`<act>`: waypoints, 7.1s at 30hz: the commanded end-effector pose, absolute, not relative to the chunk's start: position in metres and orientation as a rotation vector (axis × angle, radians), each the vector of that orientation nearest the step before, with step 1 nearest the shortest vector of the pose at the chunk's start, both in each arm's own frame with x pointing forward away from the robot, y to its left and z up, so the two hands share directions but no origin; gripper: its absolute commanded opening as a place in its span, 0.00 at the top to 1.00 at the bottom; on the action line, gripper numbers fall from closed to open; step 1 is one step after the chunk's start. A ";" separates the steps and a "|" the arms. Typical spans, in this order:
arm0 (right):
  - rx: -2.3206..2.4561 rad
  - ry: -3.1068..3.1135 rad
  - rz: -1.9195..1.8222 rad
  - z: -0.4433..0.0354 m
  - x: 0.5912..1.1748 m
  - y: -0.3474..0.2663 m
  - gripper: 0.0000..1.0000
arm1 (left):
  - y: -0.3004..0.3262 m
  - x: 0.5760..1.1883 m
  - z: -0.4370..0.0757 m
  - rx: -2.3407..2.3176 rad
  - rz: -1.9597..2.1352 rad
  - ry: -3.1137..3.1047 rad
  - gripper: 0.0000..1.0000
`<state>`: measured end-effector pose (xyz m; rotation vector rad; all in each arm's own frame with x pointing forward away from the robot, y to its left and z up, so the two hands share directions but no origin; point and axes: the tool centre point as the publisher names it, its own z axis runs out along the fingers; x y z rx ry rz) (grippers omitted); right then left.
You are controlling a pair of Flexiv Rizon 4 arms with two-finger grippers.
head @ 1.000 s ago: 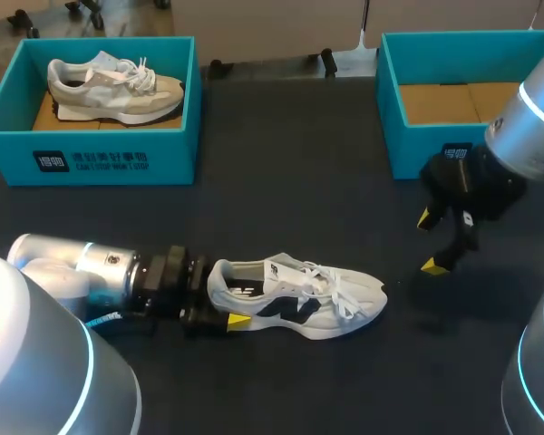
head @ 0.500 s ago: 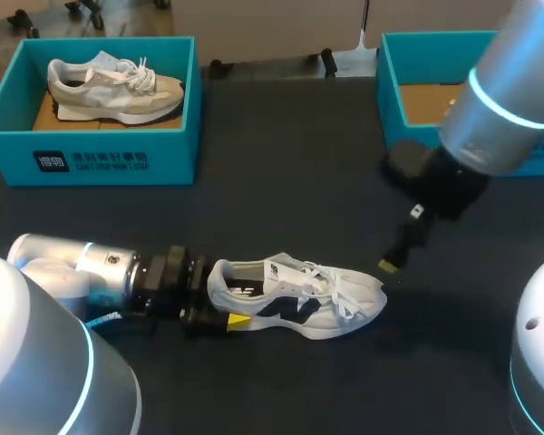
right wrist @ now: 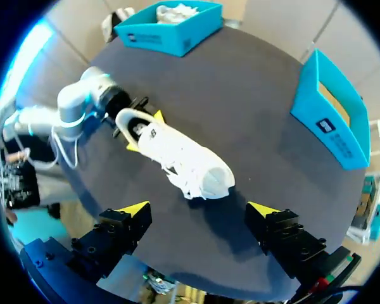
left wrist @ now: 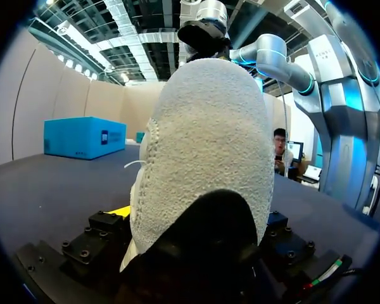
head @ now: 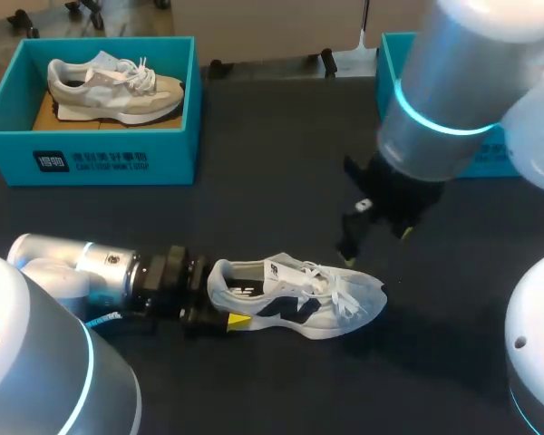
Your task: Take the shoe out of the shoebox, open the shoe tongue, remove and reinsert the insole, then place the shoe into the shoebox
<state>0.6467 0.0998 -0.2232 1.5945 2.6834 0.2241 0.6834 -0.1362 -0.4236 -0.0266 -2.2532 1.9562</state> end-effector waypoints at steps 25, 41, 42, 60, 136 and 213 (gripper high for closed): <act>1.967 2.050 -0.629 -0.248 0.649 0.174 0.00 | -0.136 0.686 -0.426 -0.025 1.955 -2.256 1.00; 1.931 2.040 -0.460 -0.270 0.664 0.208 0.00 | -0.136 0.686 -0.426 -0.025 1.955 -2.256 1.00; 1.924 2.041 -0.449 -0.272 0.665 0.210 0.00 | -0.136 0.686 -0.426 -0.025 1.955 -2.256 1.00; 1.897 2.044 -0.366 -0.300 0.675 0.221 0.00 | -0.136 0.686 -0.426 -0.025 1.955 -2.256 1.00; 2.202 1.923 -0.335 -0.321 0.674 0.166 0.31 | -0.136 0.686 -0.426 -0.025 1.955 -2.256 1.00; 2.262 2.664 0.536 -0.364 0.668 0.054 0.55 | -0.136 0.686 -0.426 -0.025 1.955 -2.256 1.00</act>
